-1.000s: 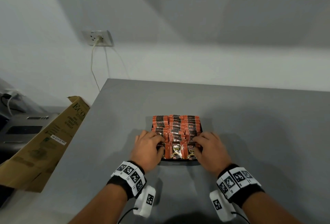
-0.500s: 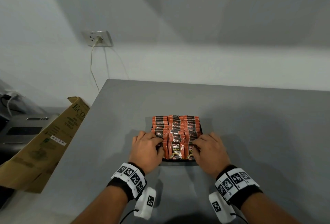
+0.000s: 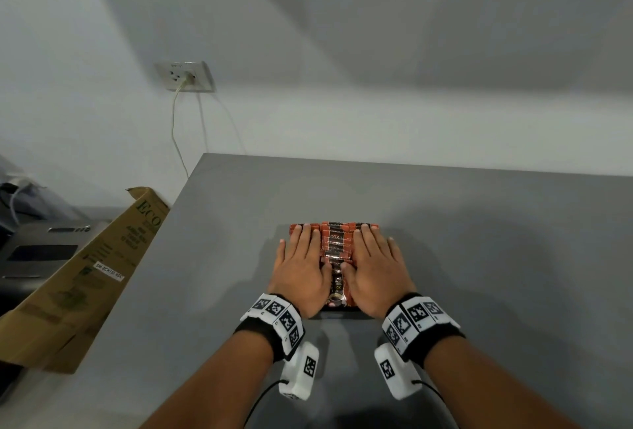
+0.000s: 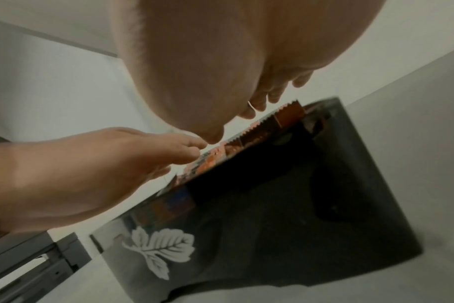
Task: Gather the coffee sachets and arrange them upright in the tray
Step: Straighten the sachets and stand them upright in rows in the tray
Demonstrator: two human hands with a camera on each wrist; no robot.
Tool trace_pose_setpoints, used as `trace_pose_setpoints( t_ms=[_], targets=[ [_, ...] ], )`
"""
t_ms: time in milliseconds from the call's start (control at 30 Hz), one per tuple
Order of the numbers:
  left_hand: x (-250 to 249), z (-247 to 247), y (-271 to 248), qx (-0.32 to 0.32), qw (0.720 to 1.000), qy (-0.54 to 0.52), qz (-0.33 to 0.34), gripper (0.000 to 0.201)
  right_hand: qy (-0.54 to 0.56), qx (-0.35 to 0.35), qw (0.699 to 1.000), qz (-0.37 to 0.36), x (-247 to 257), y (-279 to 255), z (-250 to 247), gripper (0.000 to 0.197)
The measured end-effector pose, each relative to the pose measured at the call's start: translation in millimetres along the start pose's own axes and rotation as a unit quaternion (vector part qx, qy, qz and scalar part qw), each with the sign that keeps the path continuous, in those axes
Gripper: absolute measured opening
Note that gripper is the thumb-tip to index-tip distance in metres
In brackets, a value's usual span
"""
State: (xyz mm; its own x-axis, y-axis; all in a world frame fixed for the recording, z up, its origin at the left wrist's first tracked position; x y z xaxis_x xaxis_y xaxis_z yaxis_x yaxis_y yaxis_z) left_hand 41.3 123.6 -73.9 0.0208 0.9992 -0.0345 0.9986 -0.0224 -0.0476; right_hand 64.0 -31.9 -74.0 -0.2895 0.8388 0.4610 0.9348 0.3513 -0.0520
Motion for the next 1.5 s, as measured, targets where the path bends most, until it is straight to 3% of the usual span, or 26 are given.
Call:
trace_pose_setpoints(
  t_ms=[100, 533, 967, 1167, 1367, 1500],
  targets=[
    [3, 13, 1, 0.034, 0.999, 0.026, 0.004, 0.067, -0.015, 0.025, 0.999, 0.024, -5, 2, 5, 0.073],
    [2, 6, 9, -0.002, 0.999, 0.033, 0.016, 0.066, 0.005, 0.010, 1.000, 0.003, 0, 7, 10, 0.068],
    [5, 12, 14, 0.045, 0.997, 0.052, 0.014, 0.065, -0.042, 0.059, 0.997, 0.002, 2, 20, 16, 0.066],
    [6, 11, 16, 0.029, 0.999, 0.034, 0.006, 0.066, -0.007, 0.015, 0.999, 0.031, 1, 22, 0, 0.070],
    [5, 14, 17, 0.039, 0.999, 0.030, 0.004, 0.066, -0.005, 0.039, 0.998, 0.049, -6, 20, 4, 0.075],
    [12, 5, 14, 0.003, 1.000, -0.021, -0.021, 0.067, 0.016, 0.012, 0.998, 0.054, -9, 15, -5, 0.077]
  ],
)
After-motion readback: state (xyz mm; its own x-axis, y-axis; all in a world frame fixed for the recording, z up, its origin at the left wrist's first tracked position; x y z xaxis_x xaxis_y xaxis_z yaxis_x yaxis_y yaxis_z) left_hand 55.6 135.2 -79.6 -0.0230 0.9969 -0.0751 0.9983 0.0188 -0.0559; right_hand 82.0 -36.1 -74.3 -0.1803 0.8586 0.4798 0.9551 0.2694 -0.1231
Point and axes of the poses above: each hand's wrist, its own y-axis towards the middle knuckle, its own z-axis out of the palm, x = y × z, the point moved 3 cm from there along y, towards the middle knuckle, and after that the axes turned 14 degrees about y, right-handed, at the moved point
